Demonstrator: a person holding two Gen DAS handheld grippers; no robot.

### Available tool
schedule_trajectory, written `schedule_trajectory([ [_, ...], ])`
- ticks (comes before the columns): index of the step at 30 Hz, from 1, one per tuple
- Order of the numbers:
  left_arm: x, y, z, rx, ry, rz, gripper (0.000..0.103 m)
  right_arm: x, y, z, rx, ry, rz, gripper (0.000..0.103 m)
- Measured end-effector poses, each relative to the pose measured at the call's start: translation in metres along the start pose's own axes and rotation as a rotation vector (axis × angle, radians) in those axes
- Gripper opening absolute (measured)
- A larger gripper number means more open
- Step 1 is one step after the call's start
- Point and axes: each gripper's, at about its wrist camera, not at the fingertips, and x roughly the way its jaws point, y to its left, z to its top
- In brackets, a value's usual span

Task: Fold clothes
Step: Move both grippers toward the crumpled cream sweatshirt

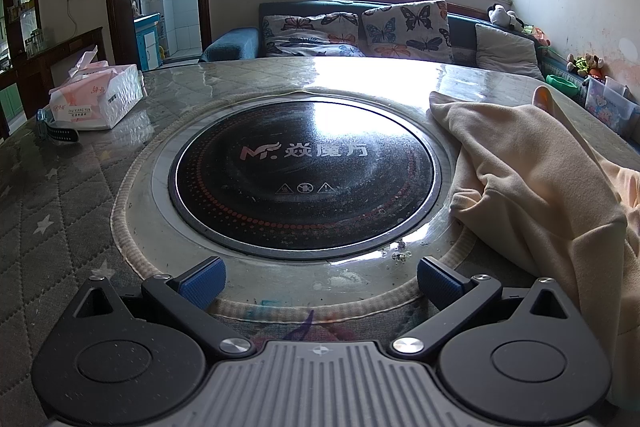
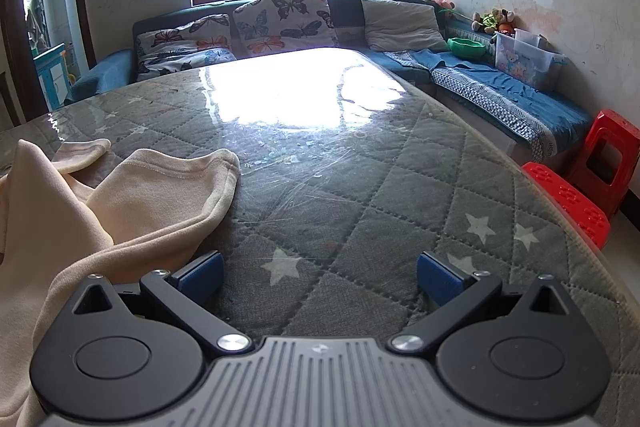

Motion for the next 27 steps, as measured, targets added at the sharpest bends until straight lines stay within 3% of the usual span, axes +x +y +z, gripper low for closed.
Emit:
schedule_trajectory([
  [15,-0.009,-0.006,-0.001,-0.047,0.019,0.036,0.103,-0.031,-0.016,-0.016,-0.072,0.019,0.058,0.103],
  [27,-0.035,-0.022,-0.008,-0.065,0.034,0.004,0.103,-0.064,-0.012,-0.027,-0.119,0.007,0.110,0.103],
])
